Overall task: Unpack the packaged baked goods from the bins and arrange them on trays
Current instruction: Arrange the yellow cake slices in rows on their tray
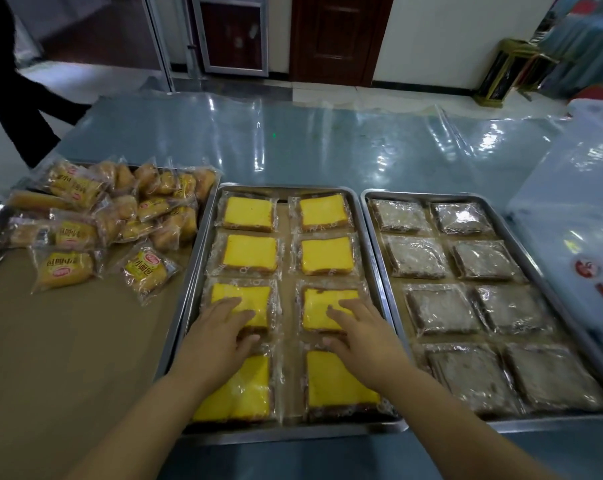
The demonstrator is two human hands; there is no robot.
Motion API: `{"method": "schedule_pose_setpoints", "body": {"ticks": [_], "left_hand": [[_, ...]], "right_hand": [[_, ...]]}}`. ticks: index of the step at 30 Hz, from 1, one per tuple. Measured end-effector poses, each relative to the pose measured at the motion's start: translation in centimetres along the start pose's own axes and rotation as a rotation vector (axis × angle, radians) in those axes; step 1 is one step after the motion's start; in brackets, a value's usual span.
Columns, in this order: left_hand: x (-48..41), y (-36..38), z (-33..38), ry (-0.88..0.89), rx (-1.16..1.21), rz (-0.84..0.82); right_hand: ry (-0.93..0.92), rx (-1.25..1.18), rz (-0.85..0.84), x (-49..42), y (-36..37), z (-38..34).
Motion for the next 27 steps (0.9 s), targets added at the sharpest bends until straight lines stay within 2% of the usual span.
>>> {"method": "schedule_pose_setpoints", "body": {"ticks": [5, 10, 19, 22, 27], "left_hand": [[4.1, -1.1, 0.9, 0.042, -0.004, 0.101], [7.3, 0.5, 0.8, -0.069, -0.132, -0.01], [7.4, 1.4, 1.5, -0.076, -0.116, 0.011], [7.8, 0.7, 1.3, -0.08, -0.074, 0.03], [8.0, -3.3, -0.6, -0.132, 0.136, 0.171]], "right_hand": [[-0.088, 0.01, -0.011, 3.7, 0.1, -0.4], [-0.075, 0.091, -0.129, 5.3, 1.7, -0.3], [-0.076, 0.123, -0.201, 4.9, 1.6, -0.1], [-0.057, 0.081, -0.149, 4.5, 0.9, -0.5], [-0.048, -0.064, -0.016, 2.9, -0.8, -3.2]]}}
Point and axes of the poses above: each hand's wrist, its own x-axis away from the middle knuckle, its own y-axis out of the palm, z = x × y, the point moved 6 cm from there along -x, towards the middle knuckle, and after that the axes turned 9 degrees about z, right-handed, at the moved point
